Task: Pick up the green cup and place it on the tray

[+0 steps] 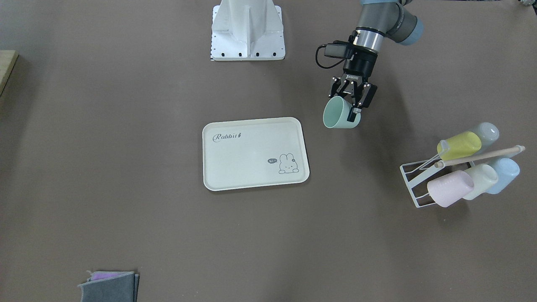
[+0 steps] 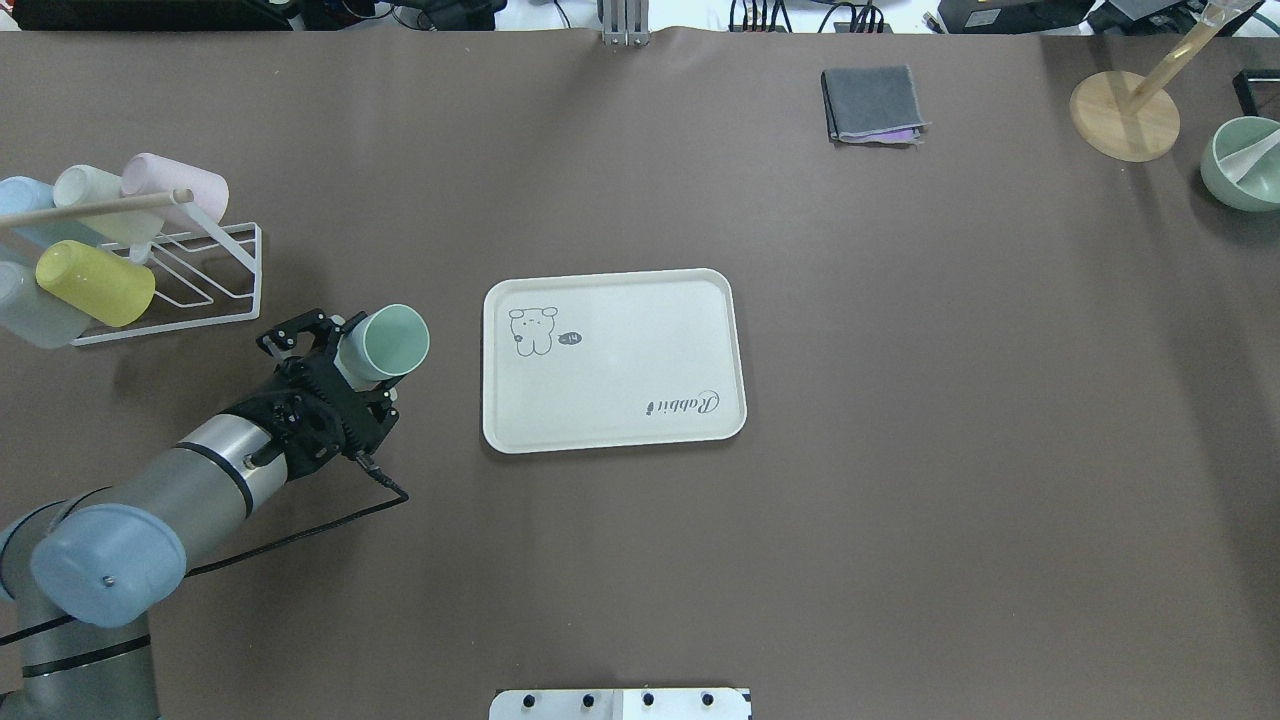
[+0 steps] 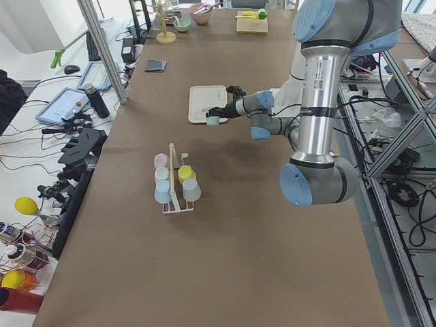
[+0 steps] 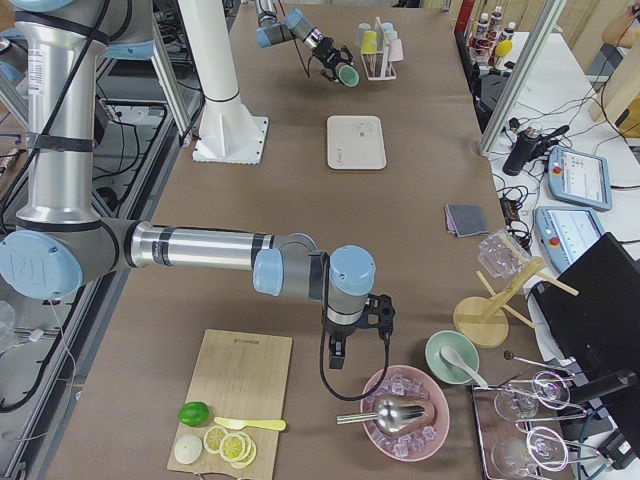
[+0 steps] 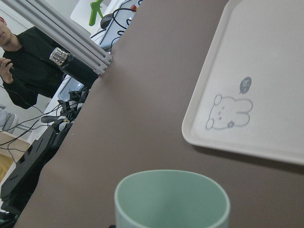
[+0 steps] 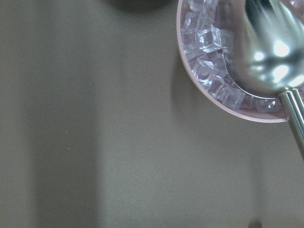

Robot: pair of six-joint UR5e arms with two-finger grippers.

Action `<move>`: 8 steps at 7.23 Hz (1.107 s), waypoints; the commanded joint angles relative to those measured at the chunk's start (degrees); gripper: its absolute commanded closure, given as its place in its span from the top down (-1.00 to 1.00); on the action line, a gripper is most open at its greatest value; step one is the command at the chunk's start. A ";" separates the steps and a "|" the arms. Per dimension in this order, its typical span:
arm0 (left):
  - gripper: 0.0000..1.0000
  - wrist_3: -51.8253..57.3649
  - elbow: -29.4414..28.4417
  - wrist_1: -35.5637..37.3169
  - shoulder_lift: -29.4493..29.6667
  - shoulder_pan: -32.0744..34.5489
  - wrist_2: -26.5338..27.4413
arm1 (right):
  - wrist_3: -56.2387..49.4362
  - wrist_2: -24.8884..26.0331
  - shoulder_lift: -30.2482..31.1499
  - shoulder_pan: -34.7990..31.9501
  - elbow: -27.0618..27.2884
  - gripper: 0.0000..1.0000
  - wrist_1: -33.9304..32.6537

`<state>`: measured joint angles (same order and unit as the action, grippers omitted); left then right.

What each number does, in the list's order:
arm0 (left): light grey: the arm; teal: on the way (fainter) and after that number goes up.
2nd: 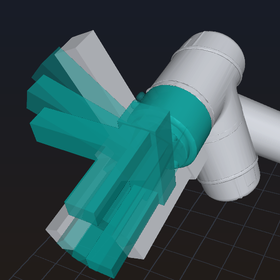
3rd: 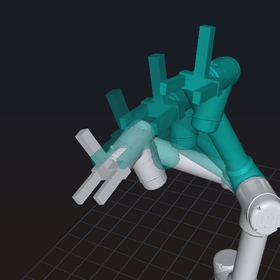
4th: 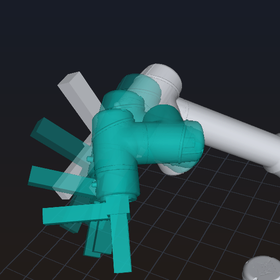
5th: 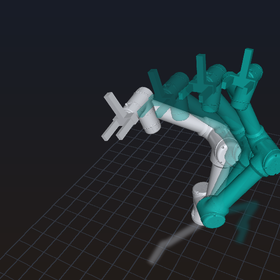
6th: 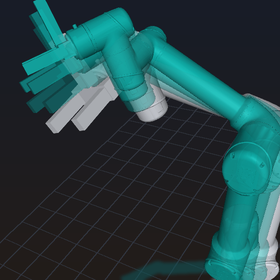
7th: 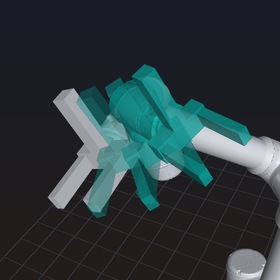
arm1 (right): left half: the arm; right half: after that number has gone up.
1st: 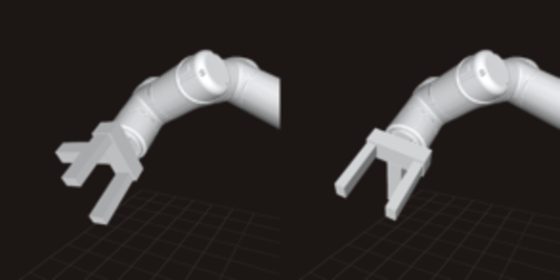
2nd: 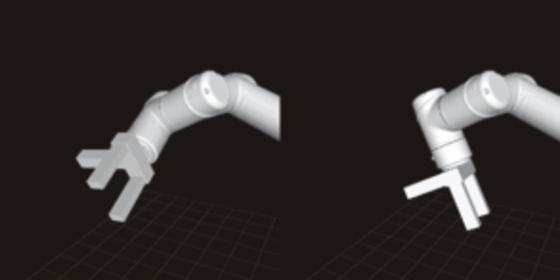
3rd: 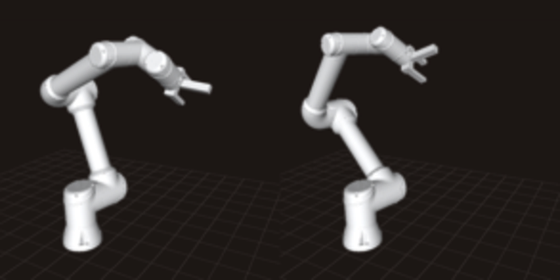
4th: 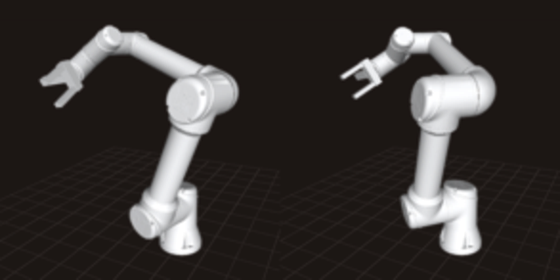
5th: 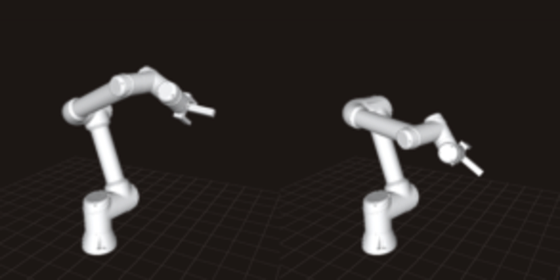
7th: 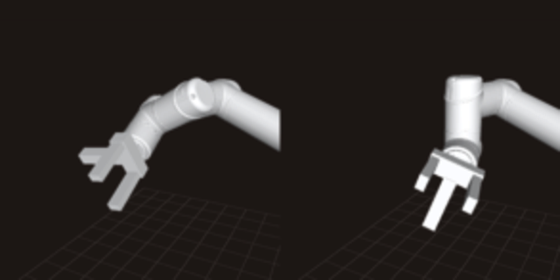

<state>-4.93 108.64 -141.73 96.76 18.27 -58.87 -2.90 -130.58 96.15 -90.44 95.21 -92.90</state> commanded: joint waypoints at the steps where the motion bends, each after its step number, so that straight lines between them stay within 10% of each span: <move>1: -1.00 -11.53 -5.68 -1.43 8.50 0.28 -5.69 | 0.00 -0.12 -0.08 -0.26 0.24 1.00 0.00; 8: -1.00 -15.55 -17.39 -13.22 24.61 -0.68 -12.23 | -0.26 0.23 0.00 -0.35 1.12 1.00 0.00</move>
<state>-19.28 92.53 -154.45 119.69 17.97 -71.07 -3.15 -130.37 96.18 -90.73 96.27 -92.90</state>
